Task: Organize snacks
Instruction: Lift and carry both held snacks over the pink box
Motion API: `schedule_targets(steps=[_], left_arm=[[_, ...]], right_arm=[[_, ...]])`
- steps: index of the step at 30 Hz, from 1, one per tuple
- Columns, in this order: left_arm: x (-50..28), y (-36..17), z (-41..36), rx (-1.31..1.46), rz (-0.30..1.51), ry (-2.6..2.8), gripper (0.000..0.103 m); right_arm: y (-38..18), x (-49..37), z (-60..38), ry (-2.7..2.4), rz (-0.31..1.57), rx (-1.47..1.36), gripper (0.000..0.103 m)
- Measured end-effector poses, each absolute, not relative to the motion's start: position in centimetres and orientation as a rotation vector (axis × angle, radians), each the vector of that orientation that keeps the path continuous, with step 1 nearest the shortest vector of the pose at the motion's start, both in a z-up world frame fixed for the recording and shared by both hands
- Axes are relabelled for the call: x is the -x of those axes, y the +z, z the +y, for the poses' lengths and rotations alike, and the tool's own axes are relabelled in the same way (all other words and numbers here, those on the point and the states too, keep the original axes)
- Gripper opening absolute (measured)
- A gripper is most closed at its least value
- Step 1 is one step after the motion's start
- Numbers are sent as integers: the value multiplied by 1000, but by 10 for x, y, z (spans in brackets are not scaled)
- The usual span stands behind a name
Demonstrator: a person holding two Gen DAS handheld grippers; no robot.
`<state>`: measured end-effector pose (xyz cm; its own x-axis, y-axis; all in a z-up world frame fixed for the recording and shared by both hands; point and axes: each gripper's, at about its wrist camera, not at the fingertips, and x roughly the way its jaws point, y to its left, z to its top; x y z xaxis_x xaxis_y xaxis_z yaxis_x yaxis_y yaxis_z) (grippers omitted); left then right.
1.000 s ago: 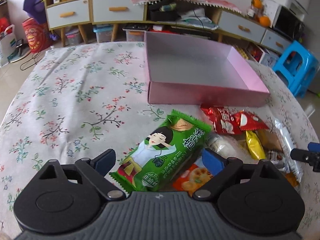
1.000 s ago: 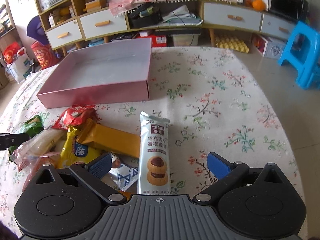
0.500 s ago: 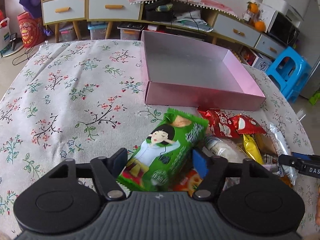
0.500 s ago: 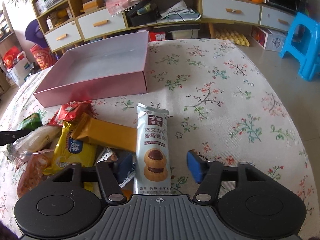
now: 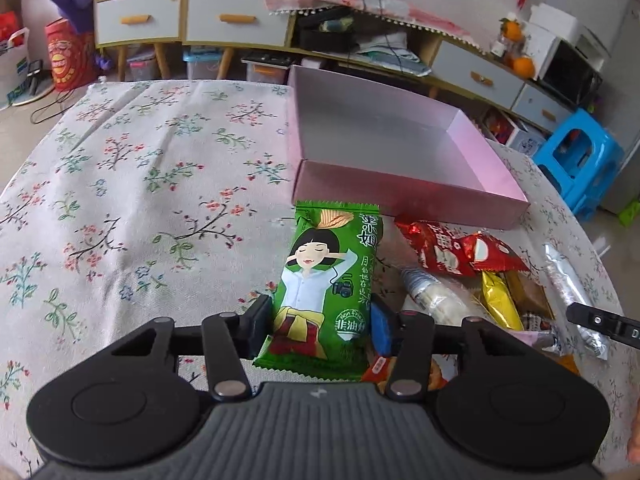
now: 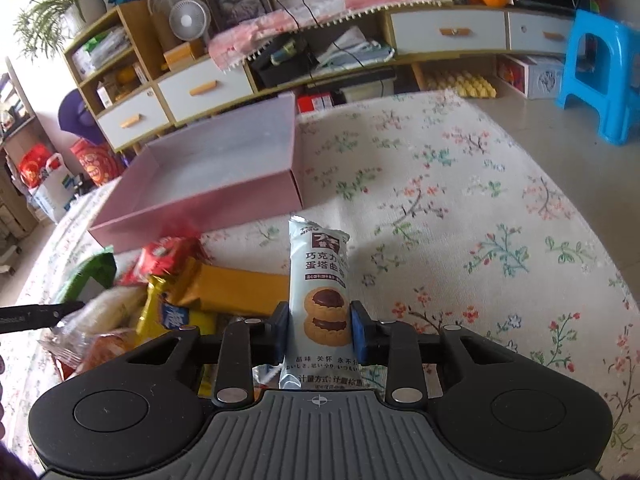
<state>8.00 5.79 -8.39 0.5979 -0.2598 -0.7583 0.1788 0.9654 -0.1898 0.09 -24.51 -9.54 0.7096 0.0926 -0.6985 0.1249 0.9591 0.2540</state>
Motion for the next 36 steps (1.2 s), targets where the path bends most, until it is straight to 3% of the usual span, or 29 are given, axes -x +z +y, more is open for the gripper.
schedule_targets(steps=[23,36], left_arm=[[-43,-40,53,123,686,-169,45],[-83,-31,40,135,676,-197,45]], right_arm=[[-79,3,-261,-43,753,-381,30],[-53,-23,-258,-14,707,-372,30]])
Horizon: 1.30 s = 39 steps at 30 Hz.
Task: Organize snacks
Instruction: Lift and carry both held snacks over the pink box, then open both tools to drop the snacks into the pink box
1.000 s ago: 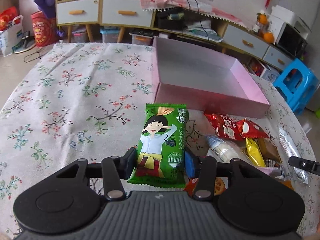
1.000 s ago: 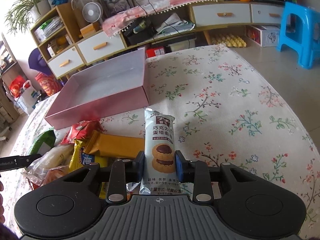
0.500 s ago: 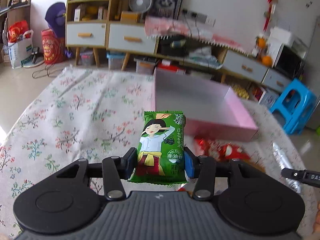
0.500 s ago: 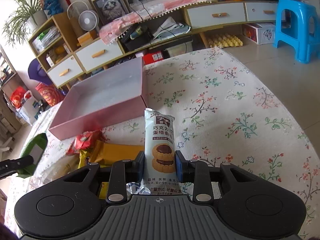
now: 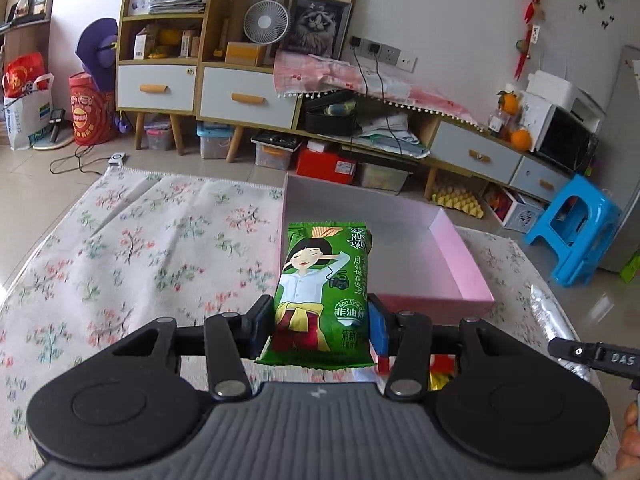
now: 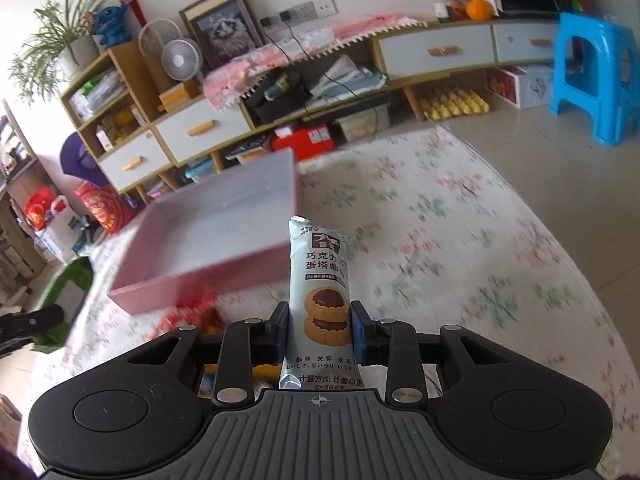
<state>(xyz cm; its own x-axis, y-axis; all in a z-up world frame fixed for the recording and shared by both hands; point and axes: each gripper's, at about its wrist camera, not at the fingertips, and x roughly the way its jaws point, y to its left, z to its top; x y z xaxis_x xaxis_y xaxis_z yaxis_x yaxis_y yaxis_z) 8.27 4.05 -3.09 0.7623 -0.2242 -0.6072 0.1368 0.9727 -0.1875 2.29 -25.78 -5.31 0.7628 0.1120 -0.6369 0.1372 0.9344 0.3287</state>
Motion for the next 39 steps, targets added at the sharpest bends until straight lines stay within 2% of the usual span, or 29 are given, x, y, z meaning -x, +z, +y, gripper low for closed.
schedule_targets(steps=[7,17,30,32,35,38,39], left_arm=[[-120,-28,25,122,661,-211,45],[-162,-50,1,45,737,-181,45],[-162,-51,0,-29,751,-148,47],[-158,-46,3,-23,745,-148,47],[-147,-38,9,-7,725,-143,58],[-134,-36,16,3,724,-117,73],[-129,-37,19,8,732,-107,74]], right_arm=[[-33,-67,-249,16,675,-316,30],[-44,-156,-247,85,794,-397,30],[-61,-182,-222,-6,834,-319,34],[-57,-176,-220,2,822,-297,49],[-47,-156,-224,13,774,-296,65],[-40,-137,-230,22,754,-317,71],[-39,-129,-232,22,752,-324,73]])
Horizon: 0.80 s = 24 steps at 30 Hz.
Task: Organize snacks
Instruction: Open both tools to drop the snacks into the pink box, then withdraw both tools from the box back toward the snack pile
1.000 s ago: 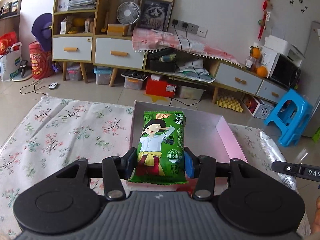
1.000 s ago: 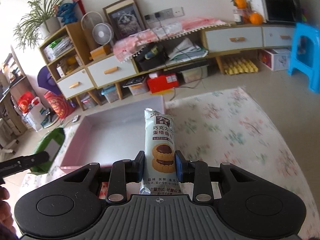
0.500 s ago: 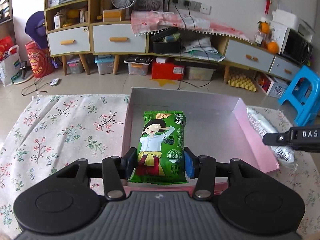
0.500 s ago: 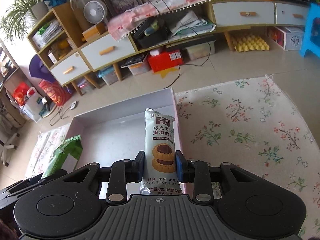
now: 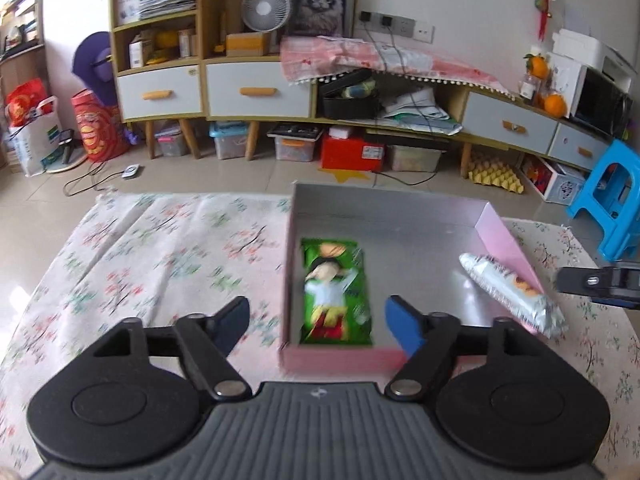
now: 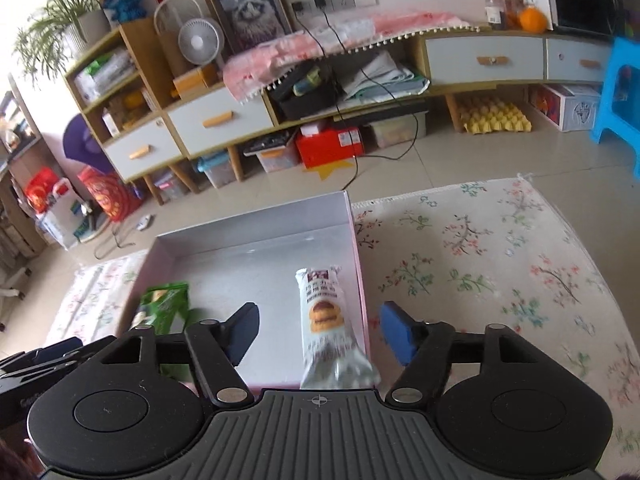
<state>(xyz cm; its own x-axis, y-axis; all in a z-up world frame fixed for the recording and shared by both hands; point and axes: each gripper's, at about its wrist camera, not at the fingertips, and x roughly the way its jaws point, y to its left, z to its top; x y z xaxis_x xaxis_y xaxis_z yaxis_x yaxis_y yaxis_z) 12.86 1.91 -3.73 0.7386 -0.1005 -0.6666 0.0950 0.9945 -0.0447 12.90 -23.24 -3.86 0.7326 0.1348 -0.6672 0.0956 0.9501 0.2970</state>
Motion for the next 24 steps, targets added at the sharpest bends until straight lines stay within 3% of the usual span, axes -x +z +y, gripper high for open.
schedule_targets(steps=[4,6,8,10,11,17,24], left_arm=[[-111,-42,34,95,783,-96,75],[-105,-43,40,135,792,-95,76],[-101,-42,41,140,805,-94,76],[-95,-43,41,127,813,-84,78],[-91,-45,41,112,817,-80,79],[-62,-60,49,80,861,-59,88],[-43,-66,47,63,871,-20,97]], right_arm=[[-43,-107,-240,54,757,-348,76],[-48,-103,-238,88,767,-355,72],[-50,-96,-235,100,757,-356,44],[-49,-85,-237,112,743,-386,27],[-49,-76,-239,119,728,-406,25],[-63,-18,-242,93,735,-410,34],[-85,12,-250,-30,769,-428,36]])
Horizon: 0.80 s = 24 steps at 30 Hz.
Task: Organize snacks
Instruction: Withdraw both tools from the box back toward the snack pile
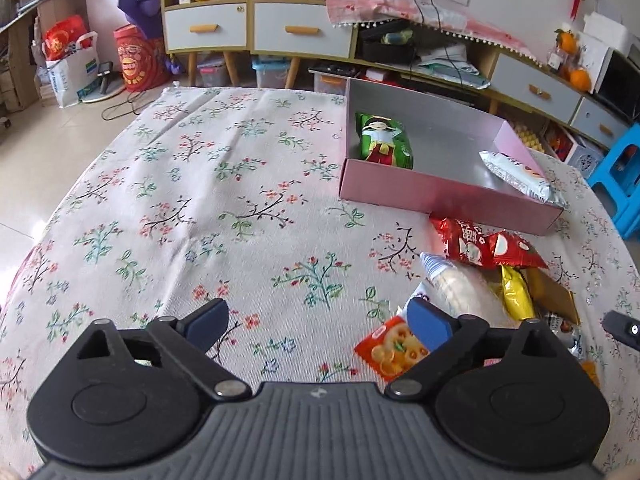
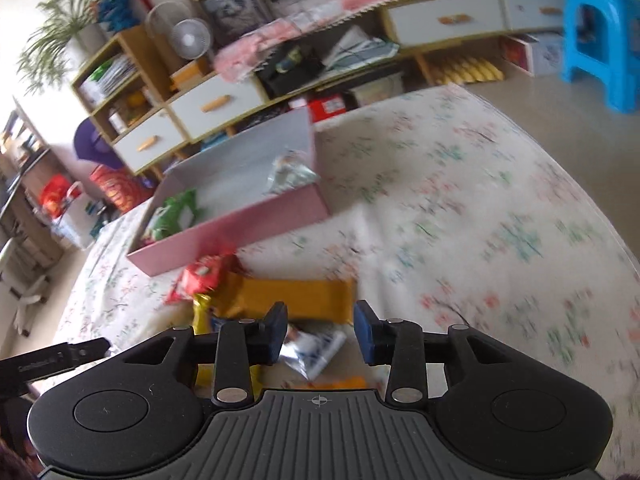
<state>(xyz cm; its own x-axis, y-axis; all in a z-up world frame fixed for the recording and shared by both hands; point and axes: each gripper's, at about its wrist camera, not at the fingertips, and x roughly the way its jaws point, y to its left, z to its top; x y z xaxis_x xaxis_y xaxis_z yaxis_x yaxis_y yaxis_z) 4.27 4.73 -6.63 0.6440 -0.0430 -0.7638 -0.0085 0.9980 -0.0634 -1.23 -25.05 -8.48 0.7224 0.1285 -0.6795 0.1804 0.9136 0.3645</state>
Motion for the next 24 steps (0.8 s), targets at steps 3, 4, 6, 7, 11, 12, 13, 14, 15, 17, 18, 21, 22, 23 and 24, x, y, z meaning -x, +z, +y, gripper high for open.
schedule_targets(steps=[3,4,6,7,11,12,13,14,15,17,18,21,22,23,24], left_arm=[[-37,-72,43,84,873,-28,99],[-37,-75,41,84,881,-37,99],[-36,-79,41,77,904,-30,99],[-35,-79,42,87,909,-24,99],[-29,-75,42,93,893,-22,99],[-28,-74,42,85,887,-13,100],[-27,-75,41,77,886,-7,100],[-26,-75,40,74,890,-7,100],[-25,-76,40,75,896,-11,100],[-24,-76,40,79,900,-18,100],[-24,-75,39,75,896,-18,101],[-22,-74,37,56,884,-27,101],[-22,-74,36,51,886,-33,101],[-22,-74,35,47,889,-39,101],[-21,-73,34,45,890,-44,101]], right_arm=[[-91,19,-241,-102,773,-359,38],[-92,18,-238,-93,788,-339,38],[-92,19,-236,-92,798,-334,38],[-91,19,-236,-93,798,-340,38],[-87,24,-240,-130,775,-369,58],[-88,24,-241,-141,776,-366,60],[-88,24,-241,-150,780,-359,65],[-88,24,-241,-163,782,-353,74],[-88,24,-242,-177,781,-348,79],[-87,26,-242,-203,766,-340,86],[-86,27,-242,-206,761,-339,86],[-82,28,-241,-189,761,-355,86],[-79,28,-240,-177,754,-356,86],[-77,28,-239,-163,740,-349,87],[-74,29,-238,-154,727,-338,88]])
